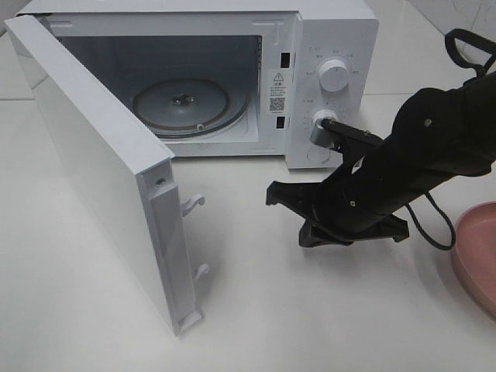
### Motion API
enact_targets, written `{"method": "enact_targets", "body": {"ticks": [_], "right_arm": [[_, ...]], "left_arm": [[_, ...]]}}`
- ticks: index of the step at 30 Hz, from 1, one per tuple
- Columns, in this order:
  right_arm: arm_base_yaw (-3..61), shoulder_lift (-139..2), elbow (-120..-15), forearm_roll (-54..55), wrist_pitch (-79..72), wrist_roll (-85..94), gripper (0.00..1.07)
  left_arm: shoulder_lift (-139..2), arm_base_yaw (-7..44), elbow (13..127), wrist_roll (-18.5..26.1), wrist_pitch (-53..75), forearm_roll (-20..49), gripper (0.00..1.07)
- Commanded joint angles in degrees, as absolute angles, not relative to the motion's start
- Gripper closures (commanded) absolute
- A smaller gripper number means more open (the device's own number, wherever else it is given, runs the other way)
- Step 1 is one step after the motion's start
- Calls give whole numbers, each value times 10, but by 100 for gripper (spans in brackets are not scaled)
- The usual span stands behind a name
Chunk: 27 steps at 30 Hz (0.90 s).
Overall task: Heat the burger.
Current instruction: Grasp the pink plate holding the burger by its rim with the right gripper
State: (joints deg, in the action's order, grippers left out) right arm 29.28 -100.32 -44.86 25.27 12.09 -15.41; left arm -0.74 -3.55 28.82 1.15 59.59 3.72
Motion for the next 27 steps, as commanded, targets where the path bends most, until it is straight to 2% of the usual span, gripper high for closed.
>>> {"method": "enact_targets", "body": {"ticks": [1, 10, 21, 24, 26, 27], "right_arm": [[289, -987, -449, 199, 173, -145, 106], [282, -933, -449, 98, 273, -145, 103], [214, -861, -449, 17, 388, -145, 100], [198, -843, -449, -8, 411, -145, 95], [180, -822, -449, -34, 441, -145, 80], [180, -822, -449, -34, 441, -145, 80]], "left_arm": [[-6, -33, 286, 13, 594, 40, 9], [-6, -33, 286, 13, 594, 40, 9], [-6, -33, 286, 13, 594, 40, 9], [-6, -33, 286, 13, 594, 40, 9], [-6, -33, 286, 13, 594, 40, 9], [-6, -33, 286, 13, 594, 40, 9]]}}
